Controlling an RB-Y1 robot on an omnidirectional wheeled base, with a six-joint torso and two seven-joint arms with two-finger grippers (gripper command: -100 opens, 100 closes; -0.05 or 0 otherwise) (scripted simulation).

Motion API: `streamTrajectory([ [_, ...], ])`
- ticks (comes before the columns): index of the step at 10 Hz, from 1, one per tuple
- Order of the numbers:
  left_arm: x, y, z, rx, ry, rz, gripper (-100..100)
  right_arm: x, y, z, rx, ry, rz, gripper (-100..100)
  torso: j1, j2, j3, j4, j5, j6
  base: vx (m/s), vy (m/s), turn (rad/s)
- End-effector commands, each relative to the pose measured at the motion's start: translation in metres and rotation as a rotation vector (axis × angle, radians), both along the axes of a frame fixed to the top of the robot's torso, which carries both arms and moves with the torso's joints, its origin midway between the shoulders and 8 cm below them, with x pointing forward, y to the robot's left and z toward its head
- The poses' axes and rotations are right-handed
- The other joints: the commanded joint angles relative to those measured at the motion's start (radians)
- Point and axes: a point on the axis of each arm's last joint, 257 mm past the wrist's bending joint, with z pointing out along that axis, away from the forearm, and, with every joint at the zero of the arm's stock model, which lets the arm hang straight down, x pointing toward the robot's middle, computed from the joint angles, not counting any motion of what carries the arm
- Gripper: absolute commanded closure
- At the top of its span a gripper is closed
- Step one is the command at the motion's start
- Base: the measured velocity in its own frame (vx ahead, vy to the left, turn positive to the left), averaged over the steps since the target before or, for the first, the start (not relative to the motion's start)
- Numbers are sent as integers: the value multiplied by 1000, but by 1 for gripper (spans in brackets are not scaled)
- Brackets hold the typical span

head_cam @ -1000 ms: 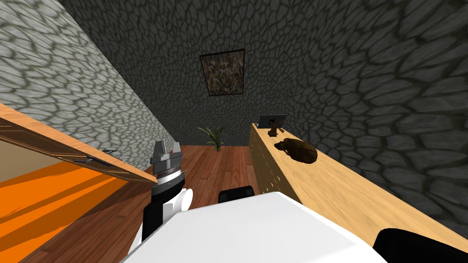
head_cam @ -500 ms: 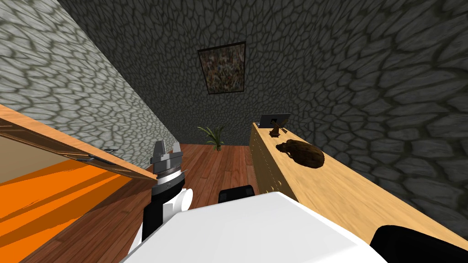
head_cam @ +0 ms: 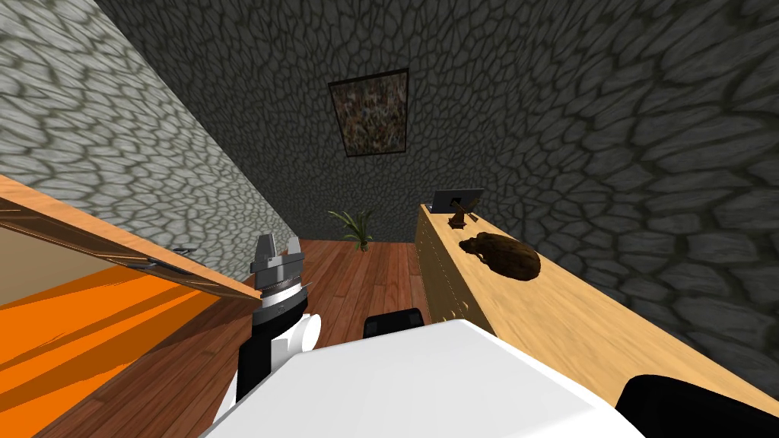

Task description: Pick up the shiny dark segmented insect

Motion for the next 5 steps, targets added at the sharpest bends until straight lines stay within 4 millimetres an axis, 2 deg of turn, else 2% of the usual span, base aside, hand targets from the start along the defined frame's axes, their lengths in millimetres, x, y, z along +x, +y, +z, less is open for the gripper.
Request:
streamTrajectory([
  [1, 0, 0, 0, 0, 0, 0, 0, 0, 0, 0, 0, 0, 0, 100, 0, 0, 0, 0, 0, 0, 0, 0, 0],
  [2, 0, 0, 0, 0, 0, 0, 0, 0, 0, 0, 0, 0, 0, 0, 0, 0, 0, 0, 0, 0, 0, 0, 0],
  [3, 0, 0, 0, 0, 0, 0, 0, 4, -1, 6, 0, 1, 4, 100, 0, 0, 0, 0, 0, 0, -7, 16, -43],
  [5, 0, 0, 0, 0, 0, 0, 0, 13, -7, 15, 1, 1, 12, 100, 3, 1, 0, 0, 1, 0, -13, 40, -55],
])
